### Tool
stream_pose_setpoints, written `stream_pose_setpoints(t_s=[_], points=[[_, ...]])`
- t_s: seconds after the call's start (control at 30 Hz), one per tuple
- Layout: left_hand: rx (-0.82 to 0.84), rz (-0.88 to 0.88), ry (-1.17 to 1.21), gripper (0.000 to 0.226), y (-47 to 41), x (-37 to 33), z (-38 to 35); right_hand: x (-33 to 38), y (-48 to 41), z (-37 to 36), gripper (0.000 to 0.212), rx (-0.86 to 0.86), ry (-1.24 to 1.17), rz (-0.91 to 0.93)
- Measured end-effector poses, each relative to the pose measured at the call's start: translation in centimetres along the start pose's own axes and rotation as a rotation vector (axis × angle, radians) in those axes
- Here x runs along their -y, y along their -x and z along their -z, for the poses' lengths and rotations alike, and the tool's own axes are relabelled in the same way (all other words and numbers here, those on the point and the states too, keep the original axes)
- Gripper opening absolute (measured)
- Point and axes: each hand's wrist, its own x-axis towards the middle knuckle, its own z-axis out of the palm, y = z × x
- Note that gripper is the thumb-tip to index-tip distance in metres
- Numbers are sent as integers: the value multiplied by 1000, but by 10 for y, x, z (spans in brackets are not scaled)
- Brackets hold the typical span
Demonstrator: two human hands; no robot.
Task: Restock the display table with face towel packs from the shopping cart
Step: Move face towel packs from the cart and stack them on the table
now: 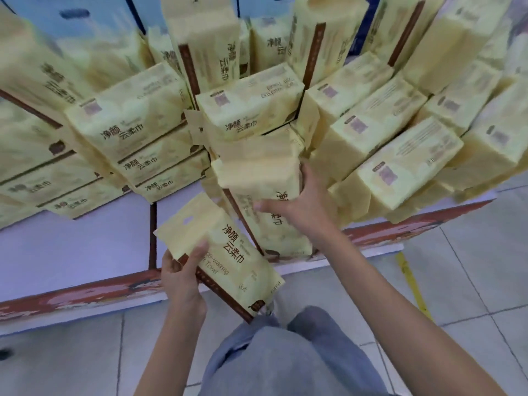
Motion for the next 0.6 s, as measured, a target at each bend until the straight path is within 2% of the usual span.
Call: stream_pose_setpoints(t_s=[0.07,0.2,0.27,0.33,0.43,0.5,0.57,0.6], points=[[-35,-8,38,49,-2,-4,-8,31,-28,-8,80,77,43,76],[-92,-49,105,97,3,-11,-25,89,-70,-15,84,217,204,265],[-117,-73,157,102,7,-14,-31,114,-86,-17,91,319,392,349],[-144,-73,189,94,11,-17,-39,128,-101,-19,96,413,615,445],[-190,-72,235,59,17,-17,-46,129,-120,-22,104,492,1021,594],[-210,-82,246,56,19,-16,-50,121,-129,-22,104,520,1209,662],[-219,-87,256,58,21,-14,-53,112,-134,-22,103,547,1294,705],[-224,-83,260,51,21,-12,-54,107,-136,-23,103,557,1323,722]])
